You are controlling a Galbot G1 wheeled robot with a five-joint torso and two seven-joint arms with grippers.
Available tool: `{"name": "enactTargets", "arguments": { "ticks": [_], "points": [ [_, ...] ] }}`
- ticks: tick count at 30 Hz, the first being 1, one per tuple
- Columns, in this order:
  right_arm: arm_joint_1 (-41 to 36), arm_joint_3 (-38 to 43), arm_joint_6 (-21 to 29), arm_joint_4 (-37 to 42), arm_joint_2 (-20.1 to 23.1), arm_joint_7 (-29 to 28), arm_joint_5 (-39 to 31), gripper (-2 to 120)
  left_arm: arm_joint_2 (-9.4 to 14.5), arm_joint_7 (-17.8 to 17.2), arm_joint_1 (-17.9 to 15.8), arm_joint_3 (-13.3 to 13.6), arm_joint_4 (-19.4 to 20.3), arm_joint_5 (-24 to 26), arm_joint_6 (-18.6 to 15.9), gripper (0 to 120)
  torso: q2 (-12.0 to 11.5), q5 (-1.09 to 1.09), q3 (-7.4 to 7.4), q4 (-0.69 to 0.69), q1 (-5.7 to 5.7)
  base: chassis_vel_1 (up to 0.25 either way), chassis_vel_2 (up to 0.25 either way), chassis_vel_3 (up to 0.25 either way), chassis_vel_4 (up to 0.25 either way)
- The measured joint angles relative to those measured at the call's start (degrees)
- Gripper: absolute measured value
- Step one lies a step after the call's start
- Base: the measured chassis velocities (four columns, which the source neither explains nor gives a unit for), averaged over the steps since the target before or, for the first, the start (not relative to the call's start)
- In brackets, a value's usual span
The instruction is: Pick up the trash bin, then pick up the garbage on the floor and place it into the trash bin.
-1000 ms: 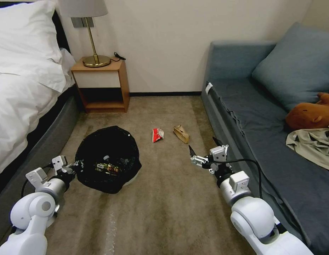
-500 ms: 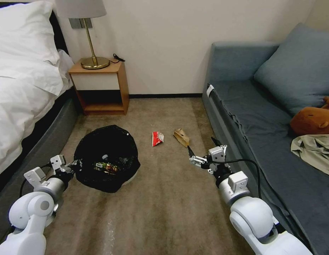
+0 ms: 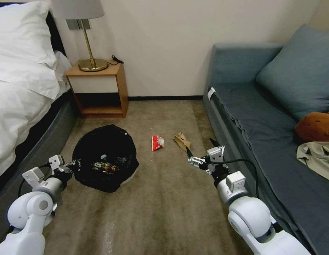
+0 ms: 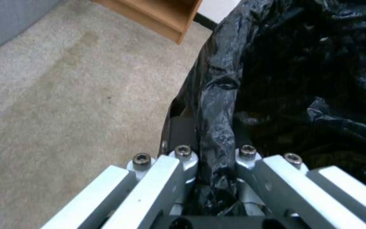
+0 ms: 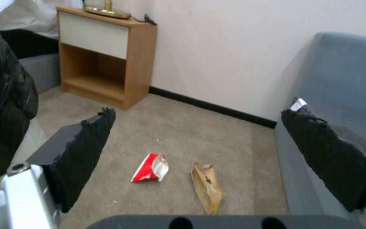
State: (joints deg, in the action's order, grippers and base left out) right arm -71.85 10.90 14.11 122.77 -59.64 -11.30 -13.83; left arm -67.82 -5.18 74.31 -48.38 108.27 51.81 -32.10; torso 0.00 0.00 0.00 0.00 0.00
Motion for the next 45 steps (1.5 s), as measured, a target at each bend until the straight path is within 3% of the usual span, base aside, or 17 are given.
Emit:
{"name": "enactTargets", "arguments": {
  "ticks": [45],
  "points": [
    [0.3, -0.8, 0.4, -0.7, -0.6, -0.1, -0.3, 100, 1.0, 0.0, -0.1, -0.3, 0.0, 1.0, 0.1, 4, 0.0, 0.0, 0.0, 0.0, 0.0, -0.118, 0.118, 0.116, -0.114]
  ]
}}
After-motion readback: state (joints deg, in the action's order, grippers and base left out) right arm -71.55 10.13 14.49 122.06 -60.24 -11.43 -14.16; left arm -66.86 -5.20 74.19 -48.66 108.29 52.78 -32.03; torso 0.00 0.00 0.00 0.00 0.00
